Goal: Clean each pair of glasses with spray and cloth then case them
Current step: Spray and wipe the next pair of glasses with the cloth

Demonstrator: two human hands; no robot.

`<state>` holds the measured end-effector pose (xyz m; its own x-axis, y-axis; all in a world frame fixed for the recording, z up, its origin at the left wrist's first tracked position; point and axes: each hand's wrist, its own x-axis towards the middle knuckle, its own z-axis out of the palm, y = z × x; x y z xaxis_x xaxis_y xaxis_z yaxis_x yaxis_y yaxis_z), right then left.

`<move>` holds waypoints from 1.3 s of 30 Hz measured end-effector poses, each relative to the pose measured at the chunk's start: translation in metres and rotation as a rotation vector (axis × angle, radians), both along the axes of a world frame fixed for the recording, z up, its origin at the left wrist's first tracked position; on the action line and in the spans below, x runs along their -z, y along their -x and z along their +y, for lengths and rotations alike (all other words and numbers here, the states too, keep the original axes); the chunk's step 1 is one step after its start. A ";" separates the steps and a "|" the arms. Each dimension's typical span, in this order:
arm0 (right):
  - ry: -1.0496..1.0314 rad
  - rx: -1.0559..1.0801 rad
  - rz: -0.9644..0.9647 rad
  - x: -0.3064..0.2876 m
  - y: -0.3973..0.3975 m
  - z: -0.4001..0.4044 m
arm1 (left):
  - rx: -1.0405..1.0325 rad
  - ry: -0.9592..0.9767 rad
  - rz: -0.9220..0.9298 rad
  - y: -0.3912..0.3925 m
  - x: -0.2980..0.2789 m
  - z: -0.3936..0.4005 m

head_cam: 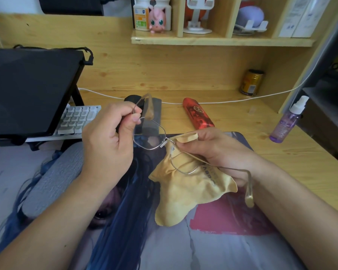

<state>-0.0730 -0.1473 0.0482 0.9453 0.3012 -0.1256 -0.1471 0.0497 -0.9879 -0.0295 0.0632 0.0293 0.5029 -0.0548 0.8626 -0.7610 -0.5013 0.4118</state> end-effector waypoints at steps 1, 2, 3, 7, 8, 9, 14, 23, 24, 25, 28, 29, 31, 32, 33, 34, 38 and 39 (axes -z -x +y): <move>-0.024 0.003 0.011 0.000 -0.001 0.000 | -0.015 0.001 -0.011 0.000 0.000 0.000; -0.053 0.016 0.026 0.001 -0.002 -0.001 | -0.025 0.004 -0.030 -0.001 0.000 0.000; -0.079 0.033 0.039 0.000 -0.003 -0.002 | -0.025 0.008 -0.058 -0.002 0.001 0.000; -0.118 0.189 0.056 -0.001 -0.014 -0.020 | -0.050 0.041 -0.153 -0.006 0.002 0.006; -0.122 0.285 0.064 -0.001 -0.018 -0.026 | -0.084 0.081 -0.167 -0.008 0.001 0.011; -0.141 0.395 0.080 0.001 -0.023 -0.033 | -0.122 0.118 -0.179 -0.011 -0.001 0.016; -0.242 0.594 0.115 0.003 -0.031 -0.037 | -0.194 0.118 -0.192 -0.013 -0.002 0.022; 0.353 0.558 -0.372 -0.011 -0.016 -0.029 | -0.040 0.065 -0.147 -0.006 0.002 0.010; 0.457 0.595 -0.442 -0.012 -0.017 -0.033 | -0.024 0.068 -0.138 -0.006 0.002 0.010; 0.541 0.624 -0.517 -0.013 -0.017 -0.035 | -0.011 0.074 -0.129 -0.006 0.002 0.009; 0.696 0.722 -0.698 -0.012 -0.018 -0.043 | 0.009 0.086 -0.121 -0.005 0.002 0.009; 0.743 0.748 -0.726 -0.013 -0.019 -0.045 | 0.013 0.081 -0.130 -0.005 0.002 0.009; 0.904 0.796 -0.793 -0.014 -0.018 -0.047 | 0.001 0.047 -0.174 -0.006 0.003 0.010; 1.021 0.835 -0.864 -0.015 -0.018 -0.048 | -0.007 0.019 -0.212 -0.007 0.002 0.010; 1.148 0.882 -0.947 -0.016 -0.019 -0.050 | -0.009 -0.014 -0.258 -0.007 0.001 0.010; 1.260 0.925 -1.025 -0.017 -0.019 -0.053 | -0.006 -0.055 -0.309 -0.007 -0.001 0.010; 1.381 0.903 -1.178 -0.026 -0.019 -0.056 | 0.029 -0.253 -0.462 -0.003 -0.009 0.010; 1.361 0.887 -1.127 -0.028 -0.018 -0.054 | 0.041 -0.274 -0.467 -0.003 -0.010 0.010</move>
